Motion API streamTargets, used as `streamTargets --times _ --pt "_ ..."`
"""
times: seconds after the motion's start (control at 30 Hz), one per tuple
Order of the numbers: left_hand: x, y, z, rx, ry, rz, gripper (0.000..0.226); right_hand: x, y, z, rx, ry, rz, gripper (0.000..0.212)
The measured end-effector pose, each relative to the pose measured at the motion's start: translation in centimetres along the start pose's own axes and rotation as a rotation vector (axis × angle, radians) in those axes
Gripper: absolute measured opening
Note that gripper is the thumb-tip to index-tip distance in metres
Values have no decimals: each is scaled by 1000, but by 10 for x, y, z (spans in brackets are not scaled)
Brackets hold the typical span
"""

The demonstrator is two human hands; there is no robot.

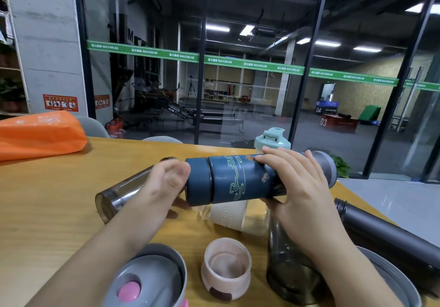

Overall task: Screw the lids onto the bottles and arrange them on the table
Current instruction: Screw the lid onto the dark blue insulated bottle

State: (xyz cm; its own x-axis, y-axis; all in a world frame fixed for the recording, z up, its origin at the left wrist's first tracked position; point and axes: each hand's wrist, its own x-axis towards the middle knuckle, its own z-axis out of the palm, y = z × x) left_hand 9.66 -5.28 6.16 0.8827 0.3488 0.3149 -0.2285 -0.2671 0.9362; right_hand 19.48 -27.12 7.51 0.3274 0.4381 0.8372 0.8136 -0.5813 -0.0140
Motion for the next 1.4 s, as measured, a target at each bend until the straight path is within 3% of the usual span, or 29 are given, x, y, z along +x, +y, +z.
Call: streamTargets --times 0.1,0.27,0.63,0.73,0.93,1.1,1.4 --pt "-9 4 1 59 -57 15 79 0 -1 0 5 -7 -9 88" --pt "-7 5 1 48 -101 70 61 0 0 0 12 -3 -1 87" --pt "-10 3 -1 134 -142 294 74 -1 1 1 8 4 8 86" --pt "-12 4 -1 147 -148 224 89 -1 2 1 7 6 5 86" --pt "-12 7 1 97 -31 41 96 -1 1 1 8 -5 -10 88" --pt "-15 15 5 108 -49 35 58 0 0 1 3 -3 -24 88" --pt "-11 6 -2 105 -109 179 66 0 3 1 13 26 -10 86"
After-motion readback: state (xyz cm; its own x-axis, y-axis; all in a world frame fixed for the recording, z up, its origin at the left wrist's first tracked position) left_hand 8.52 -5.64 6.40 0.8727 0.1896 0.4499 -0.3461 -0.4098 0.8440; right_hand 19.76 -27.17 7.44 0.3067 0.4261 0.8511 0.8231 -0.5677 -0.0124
